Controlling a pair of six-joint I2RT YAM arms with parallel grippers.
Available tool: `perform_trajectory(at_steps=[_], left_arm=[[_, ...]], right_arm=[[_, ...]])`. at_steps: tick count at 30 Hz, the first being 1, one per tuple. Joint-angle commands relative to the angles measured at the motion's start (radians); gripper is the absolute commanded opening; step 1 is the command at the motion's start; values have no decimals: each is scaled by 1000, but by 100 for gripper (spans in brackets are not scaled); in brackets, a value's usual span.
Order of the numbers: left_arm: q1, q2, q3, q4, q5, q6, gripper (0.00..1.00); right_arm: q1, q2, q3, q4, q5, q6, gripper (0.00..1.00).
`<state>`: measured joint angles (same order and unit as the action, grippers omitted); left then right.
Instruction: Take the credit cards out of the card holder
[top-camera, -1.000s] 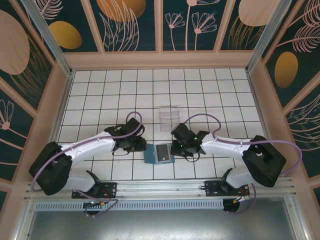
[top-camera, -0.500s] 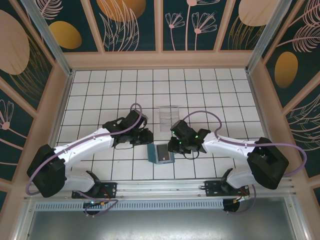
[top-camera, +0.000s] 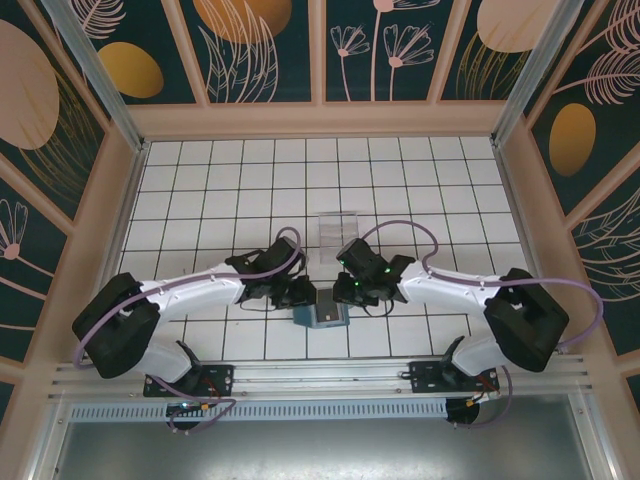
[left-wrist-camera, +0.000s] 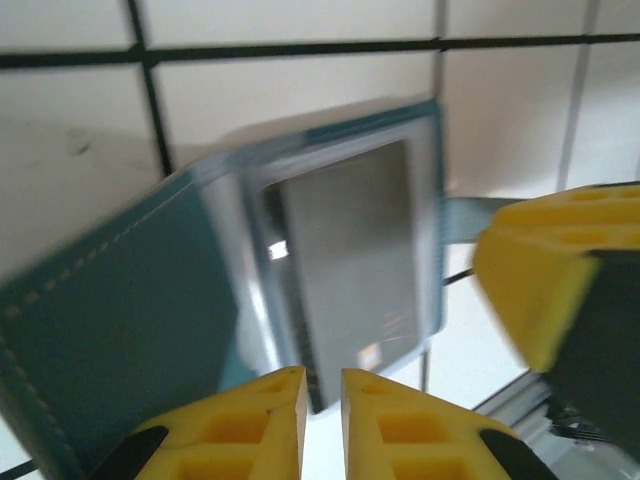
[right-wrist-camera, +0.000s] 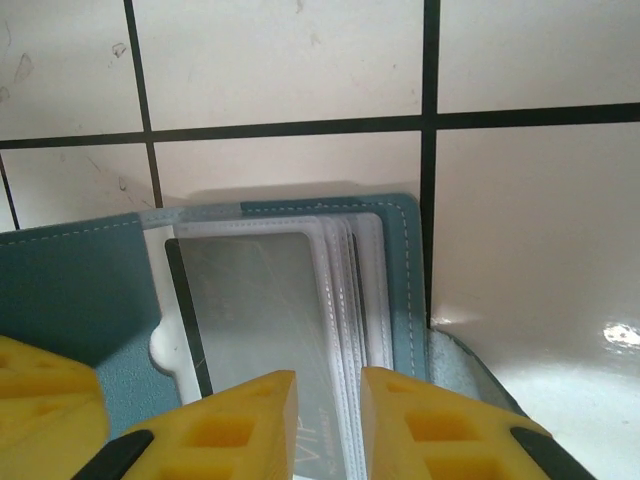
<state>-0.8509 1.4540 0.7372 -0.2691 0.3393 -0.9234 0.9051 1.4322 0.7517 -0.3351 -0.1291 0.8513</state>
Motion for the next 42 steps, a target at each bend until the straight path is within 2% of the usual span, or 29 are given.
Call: perform_trajectory(at_steps=[1,6,11,15,22,29,34,42], left_arm=[[-2,-12,-41,58,-8,-33,19],[-2,15,-93,130,5,-56,18],[7,17,-123,144,-52,-66,16],[22,14,-174,225,-25,-80,14],[27,4,-202,268,-30,-84,13],[48,-96,-227,290,-65,-112,17],[64,-144,-243,353,-30,-124,23],[68,-76,-236,406,35,-123,23]], right_arm=[[6,34,44,11,7,10,24],[6,80,75,5,-17,-18,24],[8,112,101,-27,-12,-43,25],[8,115,100,-24,-13,-53,25],[14,137,100,-31,-32,-67,26],[16,134,73,-26,-33,-62,26],[20,141,67,-14,-38,-57,26],[25,160,74,-20,-30,-56,25]])
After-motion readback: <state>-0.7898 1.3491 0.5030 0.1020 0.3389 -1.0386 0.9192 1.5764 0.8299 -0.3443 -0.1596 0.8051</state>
